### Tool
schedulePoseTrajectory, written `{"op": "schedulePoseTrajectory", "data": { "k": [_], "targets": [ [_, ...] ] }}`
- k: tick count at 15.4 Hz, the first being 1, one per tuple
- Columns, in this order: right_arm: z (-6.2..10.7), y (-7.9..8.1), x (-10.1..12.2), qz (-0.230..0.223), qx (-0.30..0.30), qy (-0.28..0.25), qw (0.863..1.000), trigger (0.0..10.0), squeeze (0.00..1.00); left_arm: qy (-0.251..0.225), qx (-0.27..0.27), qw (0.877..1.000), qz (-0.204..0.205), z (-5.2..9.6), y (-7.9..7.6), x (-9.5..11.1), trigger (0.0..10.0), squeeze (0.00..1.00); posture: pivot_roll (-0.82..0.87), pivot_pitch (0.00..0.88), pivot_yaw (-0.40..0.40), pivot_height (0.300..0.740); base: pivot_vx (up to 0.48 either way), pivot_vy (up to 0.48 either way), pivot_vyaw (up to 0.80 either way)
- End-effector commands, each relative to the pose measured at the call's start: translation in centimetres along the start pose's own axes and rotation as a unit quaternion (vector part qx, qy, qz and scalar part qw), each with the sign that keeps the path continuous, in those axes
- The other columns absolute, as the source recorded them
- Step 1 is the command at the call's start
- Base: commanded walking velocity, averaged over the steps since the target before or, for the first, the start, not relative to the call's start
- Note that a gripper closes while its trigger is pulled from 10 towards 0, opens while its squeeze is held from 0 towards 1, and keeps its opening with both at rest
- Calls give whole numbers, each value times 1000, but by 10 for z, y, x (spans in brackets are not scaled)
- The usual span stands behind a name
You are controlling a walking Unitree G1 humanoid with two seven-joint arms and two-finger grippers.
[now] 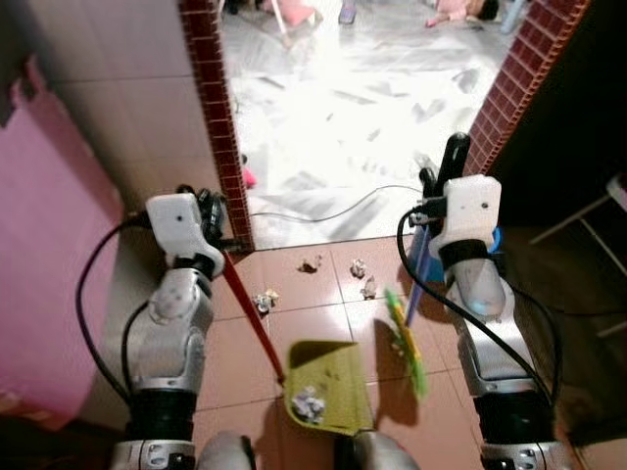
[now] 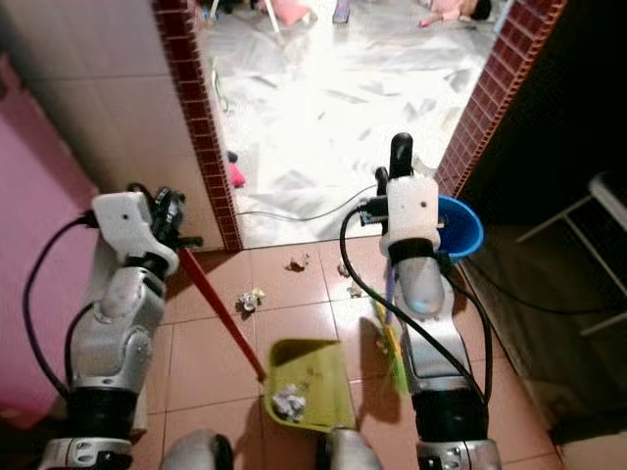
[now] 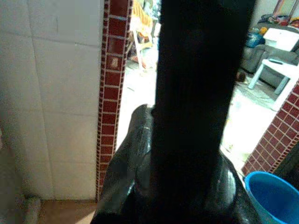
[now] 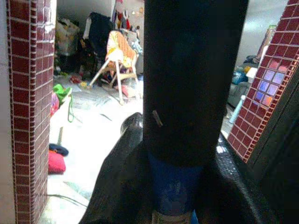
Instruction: Sweep floor
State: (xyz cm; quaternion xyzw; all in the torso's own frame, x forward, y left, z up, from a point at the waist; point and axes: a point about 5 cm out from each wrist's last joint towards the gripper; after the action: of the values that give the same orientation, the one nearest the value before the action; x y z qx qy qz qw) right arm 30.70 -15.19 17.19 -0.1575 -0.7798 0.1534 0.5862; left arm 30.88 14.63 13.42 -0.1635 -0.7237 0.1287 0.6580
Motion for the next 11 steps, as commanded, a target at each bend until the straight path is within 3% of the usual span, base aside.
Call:
{"op": "schedulePoseTrajectory", "data": {
  "k": [1, 6, 11],
  "targets": [
    [-4, -8, 9, 13, -18, -26, 999, 10000, 0, -19, -23, 1000, 8, -3, -14, 9, 10000, 0, -38, 22, 35, 740, 0, -446, 0],
    [-5, -5, 7, 10, -18, -22, 1000, 10000, 0, -11, -23, 1000, 9, -2, -15, 9, 10000, 0, -33, 23, 37, 740, 0, -445, 0],
    [-4, -4, 4, 11, -14, -19, 1000, 10000, 0, -7, -20, 1000, 9, -1, -16, 8, 10000, 0, -34, 35, 31, 740, 0, -344, -736]
  ]
}}
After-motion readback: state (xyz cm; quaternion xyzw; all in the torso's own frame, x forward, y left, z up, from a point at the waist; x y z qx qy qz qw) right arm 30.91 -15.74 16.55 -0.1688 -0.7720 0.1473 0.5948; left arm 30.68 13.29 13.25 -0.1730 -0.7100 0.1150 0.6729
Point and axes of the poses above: a point about 5 cm out from each wrist's last joint towards the gripper, its own z axis pointing back from the gripper into the wrist, its own x axis along the axis of the wrist's last joint, y = z × x, and after that the axes turned 13 degrees about z, right-handed
